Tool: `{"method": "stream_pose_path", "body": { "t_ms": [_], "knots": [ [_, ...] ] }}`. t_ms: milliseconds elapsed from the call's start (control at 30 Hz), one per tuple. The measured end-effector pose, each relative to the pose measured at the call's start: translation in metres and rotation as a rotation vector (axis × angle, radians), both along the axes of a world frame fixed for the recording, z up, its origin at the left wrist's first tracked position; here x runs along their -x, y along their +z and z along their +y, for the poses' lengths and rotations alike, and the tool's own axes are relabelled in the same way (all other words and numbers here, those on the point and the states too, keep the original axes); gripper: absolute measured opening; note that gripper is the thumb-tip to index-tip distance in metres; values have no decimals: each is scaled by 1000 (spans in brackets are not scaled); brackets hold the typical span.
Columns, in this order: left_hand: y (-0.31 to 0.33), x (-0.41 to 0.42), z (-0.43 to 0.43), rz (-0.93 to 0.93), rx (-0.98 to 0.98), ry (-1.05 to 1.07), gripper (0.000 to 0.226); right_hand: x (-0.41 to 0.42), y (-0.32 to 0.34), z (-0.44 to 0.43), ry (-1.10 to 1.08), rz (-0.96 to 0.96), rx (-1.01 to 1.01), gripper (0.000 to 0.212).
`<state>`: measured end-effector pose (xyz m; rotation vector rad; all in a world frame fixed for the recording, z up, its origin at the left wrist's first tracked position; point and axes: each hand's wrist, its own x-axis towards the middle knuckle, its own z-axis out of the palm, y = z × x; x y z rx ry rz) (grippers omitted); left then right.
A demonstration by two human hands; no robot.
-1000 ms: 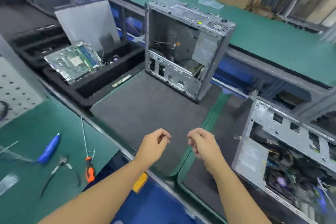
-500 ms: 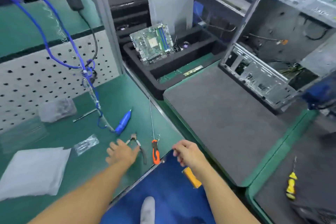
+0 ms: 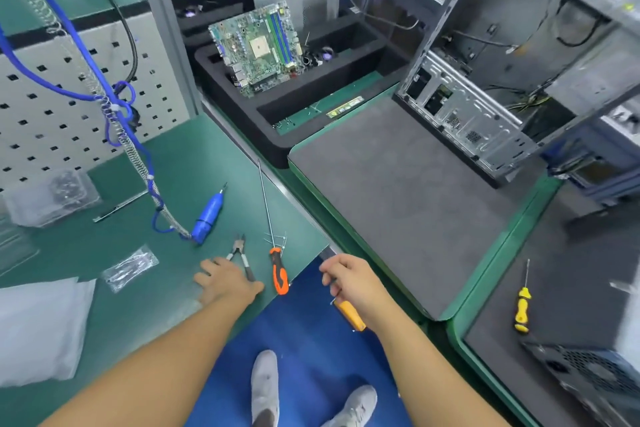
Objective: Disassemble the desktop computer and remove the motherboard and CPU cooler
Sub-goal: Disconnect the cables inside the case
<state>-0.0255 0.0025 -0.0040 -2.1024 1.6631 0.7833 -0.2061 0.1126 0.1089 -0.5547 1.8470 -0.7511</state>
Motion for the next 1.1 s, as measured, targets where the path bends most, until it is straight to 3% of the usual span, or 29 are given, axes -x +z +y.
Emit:
{"method": "stream_pose_path", "body": {
  "t_ms": [100, 200, 233, 333, 433, 567, 733, 800, 867, 933, 1000, 1100],
  "knots": [
    [27, 6, -9, 217, -123, 116, 69, 3, 0, 5, -17, -15, 18, 20],
    [67, 21, -15, 829, -338, 390, 34, 10, 4, 8, -67, -81, 82, 16],
    [83, 30, -15, 979, -417, 366, 31, 13, 6, 9, -97, -163, 107, 22],
    [127, 71, -2, 1291, -595, 144, 37, 27, 15, 17, -107, -478, 201, 71],
    [155, 121, 18, 1468, -661, -114, 43, 51, 31, 34, -131, -607, 388, 88],
    [183, 188, 53, 1489, -681, -415, 51, 93, 62, 82, -270, -522, 638, 92],
    [220, 276, 124, 1309, -480, -695, 55, 141, 104, 151, -489, -430, 869, 80],
    [237, 308, 158, 1241, -418, -828, 59, 162, 115, 181, -594, -452, 937, 86],
    [254, 336, 191, 1095, -305, -1018, 80, 181, 123, 212, -708, -492, 1010, 89],
    [268, 362, 223, 970, -176, -1218, 91, 200, 129, 244, -801, -499, 1060, 77],
    [276, 391, 252, 960, -152, -1305, 83, 222, 133, 279, -837, -509, 1108, 67],
    [276, 432, 293, 1063, -206, -1212, 58, 255, 136, 338, -881, -474, 1135, 67]
  ]
}}
